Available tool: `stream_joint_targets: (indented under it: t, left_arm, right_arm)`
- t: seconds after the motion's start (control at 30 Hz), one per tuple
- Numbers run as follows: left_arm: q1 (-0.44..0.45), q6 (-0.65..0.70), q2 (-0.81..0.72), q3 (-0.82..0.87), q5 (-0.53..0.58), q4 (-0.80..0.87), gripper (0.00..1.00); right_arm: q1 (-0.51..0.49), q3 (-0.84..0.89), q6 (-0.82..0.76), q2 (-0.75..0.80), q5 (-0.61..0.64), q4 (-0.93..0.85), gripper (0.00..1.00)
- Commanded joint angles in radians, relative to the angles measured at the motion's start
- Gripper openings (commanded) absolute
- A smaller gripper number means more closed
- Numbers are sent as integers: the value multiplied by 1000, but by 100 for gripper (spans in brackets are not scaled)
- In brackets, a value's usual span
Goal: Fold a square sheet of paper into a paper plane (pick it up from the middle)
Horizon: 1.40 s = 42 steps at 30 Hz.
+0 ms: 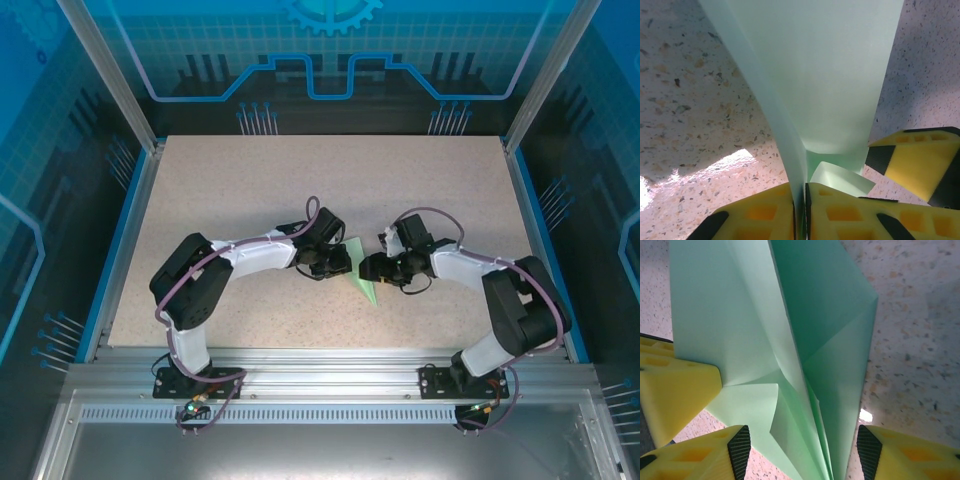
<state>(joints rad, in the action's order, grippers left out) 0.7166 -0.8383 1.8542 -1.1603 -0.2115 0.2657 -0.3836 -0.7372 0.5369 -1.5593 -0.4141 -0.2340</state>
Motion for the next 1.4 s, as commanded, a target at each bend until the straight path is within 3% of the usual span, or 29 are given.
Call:
stream_joint_targets:
  t: [0.0,0.17,0.37,0.63,1.17,1.37]
  left_arm:
    - [3,22,-12,11,18,30,16]
    - [3,22,-7,9,18,29,16]
    - [4,20,2,5,17,32,16]
    - [3,19,0,7,15,32,16]
    - [3,17,-6,19,15,29,19]
    - [3,16,-15,31,22,30,20]
  right_arm:
    - [-32,-38,-31,-33,-43,3,60]
    - [-45,-42,-40,-47,-48,5,57]
    - [-60,-41,-55,-44,-32,-11,44]
    - [-79,-67,-83,-69,27,-56,35]
    - [-147,-137,-115,-102,194,-164,33]
    - [-156,-137,-114,-98,216,-183,23]
